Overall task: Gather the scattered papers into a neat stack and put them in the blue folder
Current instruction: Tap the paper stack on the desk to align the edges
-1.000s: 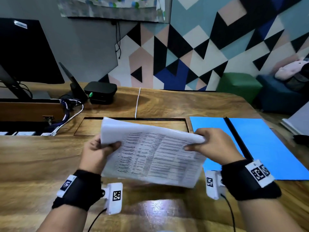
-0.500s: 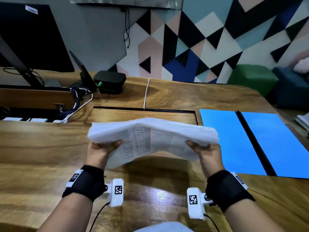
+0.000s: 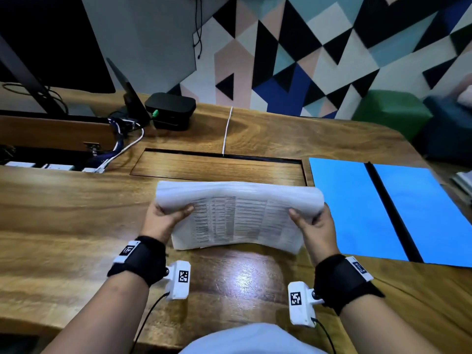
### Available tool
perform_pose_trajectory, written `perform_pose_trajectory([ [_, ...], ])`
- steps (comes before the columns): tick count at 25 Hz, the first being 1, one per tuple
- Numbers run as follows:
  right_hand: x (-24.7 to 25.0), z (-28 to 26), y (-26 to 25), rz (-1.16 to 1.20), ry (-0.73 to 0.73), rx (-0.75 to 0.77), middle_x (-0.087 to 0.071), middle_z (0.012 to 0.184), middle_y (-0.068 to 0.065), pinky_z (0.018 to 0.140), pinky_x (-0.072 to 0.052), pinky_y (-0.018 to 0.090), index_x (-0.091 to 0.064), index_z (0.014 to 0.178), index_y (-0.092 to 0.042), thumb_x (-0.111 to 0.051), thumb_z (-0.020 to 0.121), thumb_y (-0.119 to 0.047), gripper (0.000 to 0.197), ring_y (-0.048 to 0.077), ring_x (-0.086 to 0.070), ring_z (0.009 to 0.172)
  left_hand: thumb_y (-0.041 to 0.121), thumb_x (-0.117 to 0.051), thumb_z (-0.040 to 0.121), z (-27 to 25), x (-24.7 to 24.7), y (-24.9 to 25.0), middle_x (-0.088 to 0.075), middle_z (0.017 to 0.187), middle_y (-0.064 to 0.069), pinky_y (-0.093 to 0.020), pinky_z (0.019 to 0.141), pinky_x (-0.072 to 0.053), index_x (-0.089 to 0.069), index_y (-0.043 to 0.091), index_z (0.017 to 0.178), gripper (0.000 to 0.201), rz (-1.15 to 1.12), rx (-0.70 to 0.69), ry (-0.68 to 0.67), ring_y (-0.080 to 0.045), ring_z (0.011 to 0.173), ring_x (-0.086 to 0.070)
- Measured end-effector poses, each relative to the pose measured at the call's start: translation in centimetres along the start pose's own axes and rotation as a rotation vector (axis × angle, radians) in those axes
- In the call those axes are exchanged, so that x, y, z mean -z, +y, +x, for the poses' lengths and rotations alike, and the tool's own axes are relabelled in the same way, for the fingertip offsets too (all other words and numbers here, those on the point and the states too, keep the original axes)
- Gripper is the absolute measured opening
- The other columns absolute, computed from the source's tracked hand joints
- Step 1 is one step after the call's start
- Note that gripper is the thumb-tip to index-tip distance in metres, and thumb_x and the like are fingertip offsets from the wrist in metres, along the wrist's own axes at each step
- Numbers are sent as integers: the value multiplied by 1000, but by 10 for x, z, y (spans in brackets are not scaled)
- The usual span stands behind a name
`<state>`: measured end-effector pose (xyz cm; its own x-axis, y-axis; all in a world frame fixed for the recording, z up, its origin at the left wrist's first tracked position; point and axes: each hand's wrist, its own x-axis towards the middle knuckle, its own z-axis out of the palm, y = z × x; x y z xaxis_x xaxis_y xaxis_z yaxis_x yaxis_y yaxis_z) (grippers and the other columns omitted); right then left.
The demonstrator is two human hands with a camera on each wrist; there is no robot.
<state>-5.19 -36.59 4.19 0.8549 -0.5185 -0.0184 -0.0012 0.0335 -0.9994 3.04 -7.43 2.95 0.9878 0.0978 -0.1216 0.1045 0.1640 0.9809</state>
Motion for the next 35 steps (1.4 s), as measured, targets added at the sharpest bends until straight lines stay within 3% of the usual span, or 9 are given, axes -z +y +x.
perform_pose_trajectory([
  [4,2,-5,-3,-310,-20,310,-39,140,-1,108,-41,41,-31,134,-52,-71,82,-16,75,17,-45,129,0,-86,52,-5,2,-10,-75,99,-6,-28,73,-59,-60,-5,114,68,-1,3,-26,-10,80,-72],
  [7,3,-6,-3,-477,-42,349,-38,131,-2,108,-38,28,-43,130,-47,-65,86,-27,53,10,-41,127,18,-88,36,-6,2,-8,-77,87,4,-24,70,-58,-64,4,110,79,-11,4,-23,-8,80,-72],
  [11,1,-11,1,-508,30,442,-42,133,6,101,-28,2,-48,128,-28,-64,87,-19,45,15,-43,127,5,-85,43,-6,3,-12,-76,83,7,-19,67,-56,-59,4,116,78,-31,9,4,-4,77,-71],
  [15,2,-18,6,-568,32,463,-32,142,7,105,-34,16,-49,126,-35,-65,86,-18,46,16,-37,131,-4,-66,54,-7,5,-15,-70,90,-1,-16,66,-54,-53,4,120,68,-73,-11,24,-3,74,-68],
  [18,2,-22,7,-534,55,453,-30,144,8,100,-25,-2,-45,124,-37,-67,83,-16,51,2,-31,127,1,-66,52,-10,3,-13,-68,89,1,-13,63,-52,-57,10,110,60,-70,2,29,-4,76,-65],
  [22,1,-24,6,-528,48,439,-32,143,8,107,-34,24,-47,118,-40,-65,86,-19,42,15,-35,133,7,-77,46,-10,6,-13,-69,96,-1,-19,72,-50,-61,14,108,65,-68,17,40,-10,88,-64],
  [26,1,-24,6,-540,29,514,-35,140,8,108,-36,30,-52,123,-42,-57,90,-26,37,10,-40,128,6,-80,51,-11,8,-13,-67,101,-1,-19,73,-49,-58,9,118,70,-64,9,32,-11,91,-62],
  [31,1,-22,10,-396,31,325,-34,150,-3,113,-31,35,-23,141,-48,-65,86,-17,77,15,-33,139,-1,-74,59,-11,7,-14,-65,98,3,-14,68,-49,-55,8,117,62,-70,15,37,-9,89,-60],
  [35,-2,-18,6,-185,-55,-78,-55,120,-4,98,-39,30,-40,133,-22,-63,87,-7,54,19,-51,122,-5,-67,71,-13,2,-16,-65,95,4,-20,77,-49,-57,17,105,41,-82,10,68,-16,94,-58],
])
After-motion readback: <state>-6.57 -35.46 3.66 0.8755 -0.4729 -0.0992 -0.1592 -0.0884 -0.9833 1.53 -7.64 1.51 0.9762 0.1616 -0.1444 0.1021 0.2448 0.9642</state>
